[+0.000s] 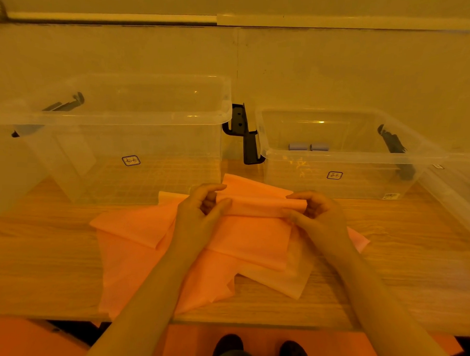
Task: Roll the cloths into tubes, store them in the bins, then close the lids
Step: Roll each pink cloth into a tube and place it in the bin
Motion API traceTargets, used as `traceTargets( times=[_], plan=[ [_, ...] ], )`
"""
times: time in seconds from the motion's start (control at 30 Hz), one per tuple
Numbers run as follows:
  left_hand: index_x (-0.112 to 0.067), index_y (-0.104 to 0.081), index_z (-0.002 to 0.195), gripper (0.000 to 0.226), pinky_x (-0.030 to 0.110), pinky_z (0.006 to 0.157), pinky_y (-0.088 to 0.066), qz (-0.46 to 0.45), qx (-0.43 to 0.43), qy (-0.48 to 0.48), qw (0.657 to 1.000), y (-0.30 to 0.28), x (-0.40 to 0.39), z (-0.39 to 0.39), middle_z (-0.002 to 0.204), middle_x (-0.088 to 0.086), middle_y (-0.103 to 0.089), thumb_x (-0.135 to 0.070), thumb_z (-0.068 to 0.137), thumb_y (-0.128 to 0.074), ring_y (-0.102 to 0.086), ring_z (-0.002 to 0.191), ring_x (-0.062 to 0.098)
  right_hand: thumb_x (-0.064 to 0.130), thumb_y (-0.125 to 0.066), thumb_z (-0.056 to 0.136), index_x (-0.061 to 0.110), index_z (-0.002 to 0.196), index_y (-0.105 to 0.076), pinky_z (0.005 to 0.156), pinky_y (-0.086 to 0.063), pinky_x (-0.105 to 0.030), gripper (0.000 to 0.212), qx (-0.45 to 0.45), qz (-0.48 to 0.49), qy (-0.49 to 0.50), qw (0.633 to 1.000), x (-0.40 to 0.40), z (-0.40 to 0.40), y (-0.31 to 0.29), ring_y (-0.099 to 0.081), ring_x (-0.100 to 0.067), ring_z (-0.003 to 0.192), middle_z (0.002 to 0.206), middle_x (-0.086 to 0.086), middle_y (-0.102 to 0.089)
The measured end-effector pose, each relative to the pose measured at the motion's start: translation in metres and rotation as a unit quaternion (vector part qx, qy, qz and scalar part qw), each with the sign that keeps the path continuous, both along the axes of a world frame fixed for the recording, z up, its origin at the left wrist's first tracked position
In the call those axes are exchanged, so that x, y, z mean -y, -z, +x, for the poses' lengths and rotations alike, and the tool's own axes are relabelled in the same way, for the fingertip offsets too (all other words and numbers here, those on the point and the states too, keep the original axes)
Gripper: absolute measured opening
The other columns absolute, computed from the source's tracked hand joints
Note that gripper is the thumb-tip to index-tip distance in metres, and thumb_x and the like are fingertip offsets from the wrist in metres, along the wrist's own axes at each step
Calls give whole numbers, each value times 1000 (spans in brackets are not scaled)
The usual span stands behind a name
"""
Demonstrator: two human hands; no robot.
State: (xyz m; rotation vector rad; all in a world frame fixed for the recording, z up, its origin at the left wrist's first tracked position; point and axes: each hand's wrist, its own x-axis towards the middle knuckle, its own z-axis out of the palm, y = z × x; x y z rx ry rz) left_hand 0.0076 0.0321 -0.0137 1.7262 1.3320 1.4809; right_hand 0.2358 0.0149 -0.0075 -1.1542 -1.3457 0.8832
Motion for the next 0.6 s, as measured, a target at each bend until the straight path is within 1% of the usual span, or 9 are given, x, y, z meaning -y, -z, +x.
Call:
traceTargets(
  times=[0.07, 0.17, 0.27, 0.33, 0.4, 0.5, 0.57, 0.6],
  plan=[
    [-28, -64, 102, 22, 10, 62, -41, -2, -2, -6, 1000, 1, -1, 0, 83, -3, -59, -15, 85, -69, -51, 70, 0, 6, -72, 80, 21, 92, -67, 64, -53, -16, 20, -7, 1, 0, 1000, 0, -1, -1, -68, -2, 80, 92, 2, -70],
    [-23, -67, 90, 8, 10, 61, -40, -8, -4, -11, 1000, 1, -2, 0, 81, -3, -60, -16, 86, -69, -51, 67, -3, 8, -72, 81, 18, 90, -69, 62, -52, -14, 14, -24, -2, 7, 1000, 0, -1, -1, -68, -1, 77, 88, 5, -71],
    [-27, -64, 84, 13, 11, 61, -41, -10, -6, -5, 1000, 0, -1, 0, 79, -6, -60, -15, 87, -68, -52, 68, -4, 3, -74, 77, 13, 93, -70, 62, -53, -16, 19, -57, -6, 17, 998, -1, 0, 0, -69, -4, 83, 94, 4, -72],
    [-28, -64, 83, 14, 11, 63, -43, -9, -7, -1, 1000, -1, 0, 1, 80, -8, -62, -14, 87, -67, -54, 70, -4, 1, -74, 77, 12, 92, -69, 58, -53, -16, 19, -80, -7, 22, 996, -2, 1, 0, -69, -6, 79, 94, 1, -72],
    [-26, -64, 84, 12, 12, 65, -45, -11, -6, 0, 1000, -1, 0, 1, 83, -6, -64, -15, 87, -67, -56, 73, -2, 1, -72, 79, 11, 92, -69, 54, -50, -16, 17, -84, -6, 21, 996, -2, 0, 0, -68, -5, 71, 92, -2, -72],
    [-26, -66, 86, 11, 15, 66, -48, -18, 6, -3, 1000, 0, 0, 1, 87, -2, -66, -16, 84, -71, -59, 75, 5, 4, -72, 81, 12, 93, -70, 50, -48, -16, 15, -87, -16, 23, 996, -2, 0, 0, -65, -4, 63, 85, -1, -72],
    [-25, -69, 87, 13, 19, 69, -49, -17, 19, 3, 1000, 0, 0, 0, 90, 0, -68, -14, 82, -73, -61, 78, 11, 6, -73, 81, 15, 92, -71, 51, -50, -17, 14, -84, -21, 32, 996, -2, 1, 0, -66, -5, 63, 81, 3, -73],
    [-26, -70, 87, 15, 20, 70, -49, -12, 20, 10, 1000, 0, 1, 0, 91, 0, -68, -13, 81, -73, -61, 80, 12, 7, -73, 80, 16, 91, -72, 52, -51, -17, 14, -78, -22, 39, 996, -2, 0, -1, -67, -5, 66, 81, 5, -74]
  ],
)
